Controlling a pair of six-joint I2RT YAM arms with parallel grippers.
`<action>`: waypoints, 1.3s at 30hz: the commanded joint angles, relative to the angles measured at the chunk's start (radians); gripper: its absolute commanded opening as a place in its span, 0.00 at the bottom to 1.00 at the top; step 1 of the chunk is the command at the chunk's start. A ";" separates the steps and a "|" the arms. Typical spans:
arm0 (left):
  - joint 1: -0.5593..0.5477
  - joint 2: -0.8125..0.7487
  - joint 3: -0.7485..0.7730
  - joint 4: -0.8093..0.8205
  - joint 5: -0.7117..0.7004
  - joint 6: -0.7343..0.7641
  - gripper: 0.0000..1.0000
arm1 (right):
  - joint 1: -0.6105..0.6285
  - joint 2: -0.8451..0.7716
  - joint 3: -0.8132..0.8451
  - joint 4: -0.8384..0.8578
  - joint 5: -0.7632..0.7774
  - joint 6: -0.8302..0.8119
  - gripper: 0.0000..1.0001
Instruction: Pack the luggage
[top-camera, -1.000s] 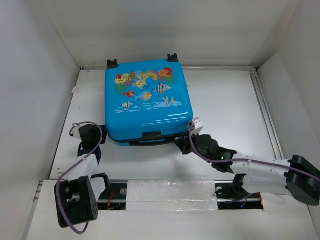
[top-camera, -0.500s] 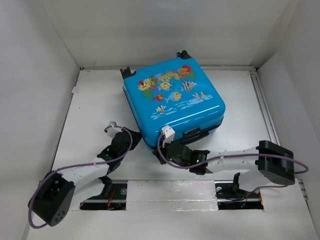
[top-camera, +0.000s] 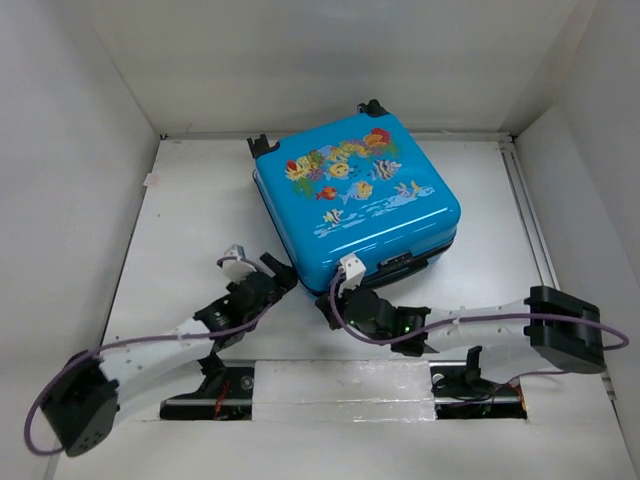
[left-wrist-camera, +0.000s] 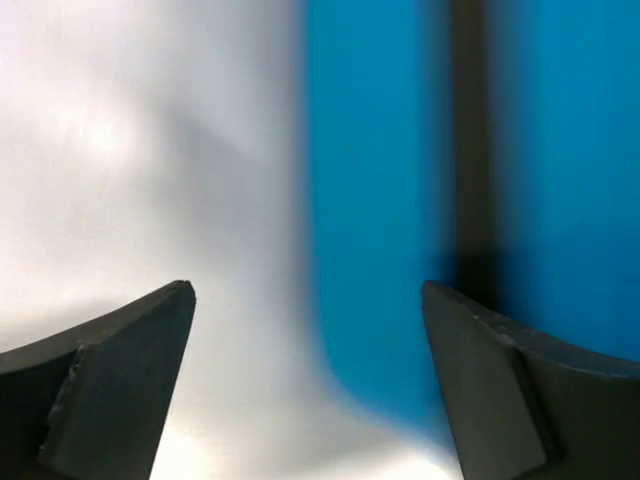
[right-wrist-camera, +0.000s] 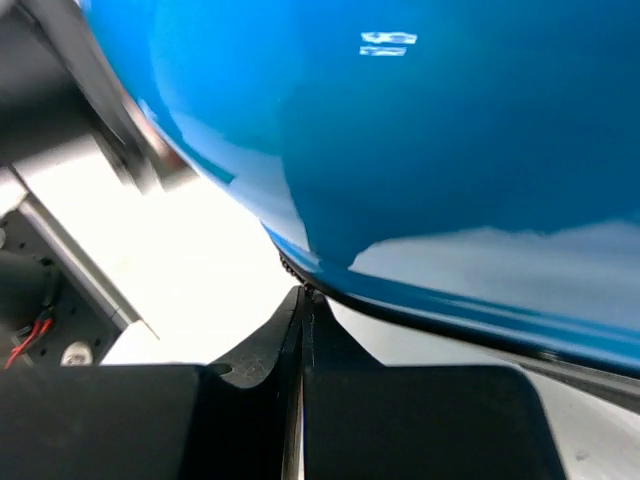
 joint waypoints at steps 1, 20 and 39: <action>0.092 -0.197 0.053 0.098 -0.039 0.014 0.95 | 0.049 -0.037 -0.028 0.049 -0.098 0.036 0.00; 0.829 0.823 0.889 0.355 0.818 -0.064 1.00 | 0.067 -0.066 -0.089 0.018 -0.158 0.063 0.00; 0.800 1.106 0.955 0.873 0.915 -0.388 0.97 | 0.067 -0.053 -0.132 0.049 -0.187 0.126 0.00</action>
